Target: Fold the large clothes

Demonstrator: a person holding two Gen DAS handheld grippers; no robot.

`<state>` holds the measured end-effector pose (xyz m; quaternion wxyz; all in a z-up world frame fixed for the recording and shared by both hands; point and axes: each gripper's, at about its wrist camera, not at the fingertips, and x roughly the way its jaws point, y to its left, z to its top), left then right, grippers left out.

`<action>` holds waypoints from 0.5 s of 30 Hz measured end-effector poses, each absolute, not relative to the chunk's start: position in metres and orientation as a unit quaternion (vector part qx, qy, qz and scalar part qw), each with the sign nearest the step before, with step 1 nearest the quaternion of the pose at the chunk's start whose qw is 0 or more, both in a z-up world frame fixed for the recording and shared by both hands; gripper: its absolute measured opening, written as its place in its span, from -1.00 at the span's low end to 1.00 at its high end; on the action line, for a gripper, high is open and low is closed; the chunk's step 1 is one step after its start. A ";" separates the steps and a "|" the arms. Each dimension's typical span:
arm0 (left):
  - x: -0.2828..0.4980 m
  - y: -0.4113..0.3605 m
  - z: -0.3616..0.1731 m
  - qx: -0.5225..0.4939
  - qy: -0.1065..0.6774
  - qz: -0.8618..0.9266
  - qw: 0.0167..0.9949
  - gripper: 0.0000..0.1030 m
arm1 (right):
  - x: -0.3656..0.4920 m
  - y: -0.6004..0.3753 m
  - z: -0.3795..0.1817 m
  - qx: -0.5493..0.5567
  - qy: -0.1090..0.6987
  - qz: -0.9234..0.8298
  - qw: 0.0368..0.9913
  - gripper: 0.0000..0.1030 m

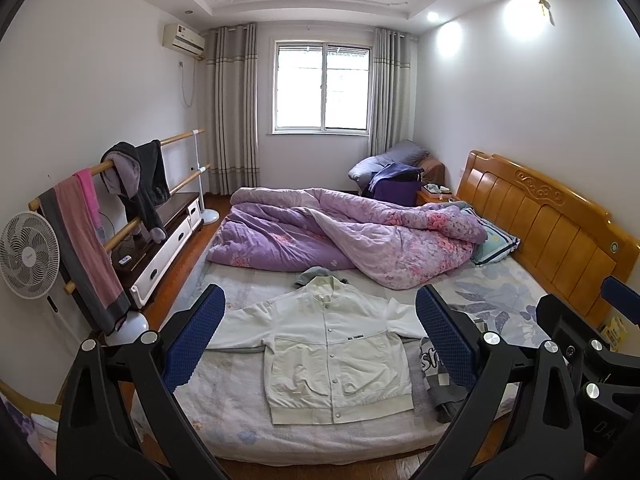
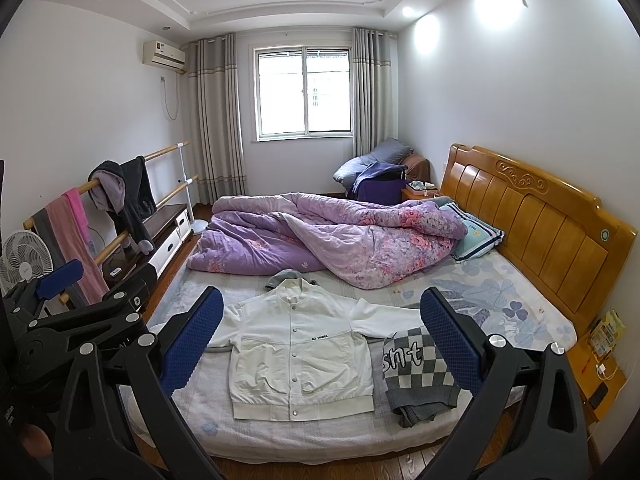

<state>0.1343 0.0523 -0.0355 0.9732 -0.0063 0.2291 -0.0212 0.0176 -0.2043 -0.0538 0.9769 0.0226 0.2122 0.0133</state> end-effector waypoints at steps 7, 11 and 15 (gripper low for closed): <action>0.136 0.053 -0.035 -0.006 0.228 -0.019 0.973 0.88 | 0.017 -0.205 -0.054 0.023 0.212 0.014 0.977 0.85; 0.138 0.053 -0.035 -0.007 0.229 -0.018 0.973 0.88 | 0.020 -0.204 -0.054 0.022 0.212 0.015 0.977 0.85; 0.138 0.054 -0.036 -0.007 0.230 -0.018 0.973 0.88 | 0.021 -0.205 -0.054 0.022 0.213 0.015 0.977 0.85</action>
